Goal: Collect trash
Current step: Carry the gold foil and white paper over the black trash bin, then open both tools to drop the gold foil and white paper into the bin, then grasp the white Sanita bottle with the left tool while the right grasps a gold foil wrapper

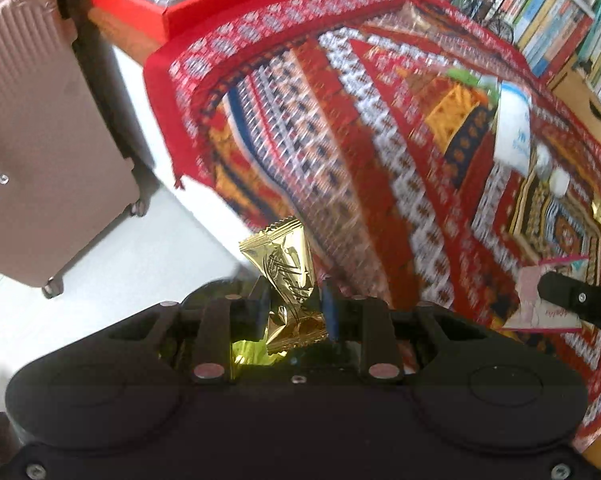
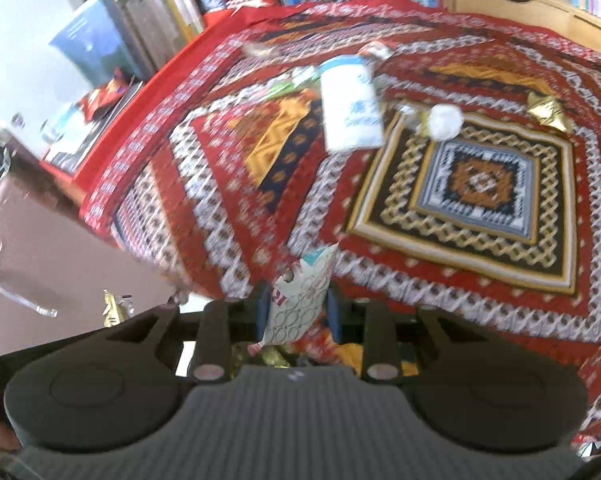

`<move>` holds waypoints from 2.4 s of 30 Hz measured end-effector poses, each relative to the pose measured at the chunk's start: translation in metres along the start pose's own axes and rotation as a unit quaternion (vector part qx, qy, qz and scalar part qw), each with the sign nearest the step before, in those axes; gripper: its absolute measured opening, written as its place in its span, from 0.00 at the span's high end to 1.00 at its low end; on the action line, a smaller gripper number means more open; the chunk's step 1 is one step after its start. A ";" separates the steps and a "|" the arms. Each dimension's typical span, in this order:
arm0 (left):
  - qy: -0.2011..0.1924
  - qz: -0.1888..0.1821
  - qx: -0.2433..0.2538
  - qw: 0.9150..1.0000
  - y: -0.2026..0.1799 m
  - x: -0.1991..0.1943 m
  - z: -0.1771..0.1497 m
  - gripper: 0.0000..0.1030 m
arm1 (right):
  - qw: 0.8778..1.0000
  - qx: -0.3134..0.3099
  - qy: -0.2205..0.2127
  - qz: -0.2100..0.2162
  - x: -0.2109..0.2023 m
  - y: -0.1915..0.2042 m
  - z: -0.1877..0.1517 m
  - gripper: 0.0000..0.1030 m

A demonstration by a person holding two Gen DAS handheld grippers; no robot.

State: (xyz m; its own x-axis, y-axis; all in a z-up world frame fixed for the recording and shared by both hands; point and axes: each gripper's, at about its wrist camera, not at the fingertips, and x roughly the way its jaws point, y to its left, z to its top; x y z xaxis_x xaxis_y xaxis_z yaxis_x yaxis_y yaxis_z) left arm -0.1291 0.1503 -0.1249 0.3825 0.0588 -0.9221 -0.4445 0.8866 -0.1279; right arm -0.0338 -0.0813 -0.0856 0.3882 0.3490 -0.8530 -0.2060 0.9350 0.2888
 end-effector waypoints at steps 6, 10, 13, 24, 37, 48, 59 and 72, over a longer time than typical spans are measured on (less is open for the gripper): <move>0.025 -0.003 0.011 1.000 0.019 -0.001 -0.022 0.75 | 0.999 -0.020 0.026 0.013 0.006 0.025 -0.024 0.67; 0.038 -0.017 0.014 0.999 0.030 -0.002 -0.036 0.74 | 0.998 -0.035 0.044 0.018 0.012 0.039 -0.038 0.67; 0.050 -0.029 0.013 0.998 0.036 -0.001 -0.046 0.74 | 0.997 -0.047 0.057 0.024 0.015 0.049 -0.047 0.67; 0.056 -0.040 0.020 0.997 0.053 -0.001 -0.060 0.71 | 0.993 -0.079 0.081 0.033 0.026 0.076 -0.060 0.64; 0.035 -0.030 0.020 0.999 0.058 -0.007 -0.053 0.25 | 0.994 -0.078 0.067 0.038 0.027 0.086 -0.053 0.35; 0.001 -0.040 0.025 0.999 0.052 -0.026 -0.033 0.24 | 0.998 -0.055 0.035 0.023 0.011 0.079 -0.039 0.33; -0.088 -0.074 0.078 0.990 -0.009 -0.074 0.029 0.15 | 0.995 0.034 -0.090 -0.004 -0.051 0.024 0.015 0.32; -0.107 -0.074 0.095 0.987 -0.130 -0.044 0.094 0.15 | 0.987 0.114 -0.114 0.001 -0.055 -0.084 0.080 0.30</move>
State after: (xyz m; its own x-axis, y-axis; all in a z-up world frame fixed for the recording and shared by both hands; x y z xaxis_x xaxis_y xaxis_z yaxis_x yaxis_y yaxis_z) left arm -0.0115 0.0757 -0.0334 0.6035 0.0009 -0.7973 -0.2196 0.9615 -0.1651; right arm 0.0339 -0.1736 -0.0282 0.5856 0.3317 -0.7396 -0.0094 0.9152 0.4030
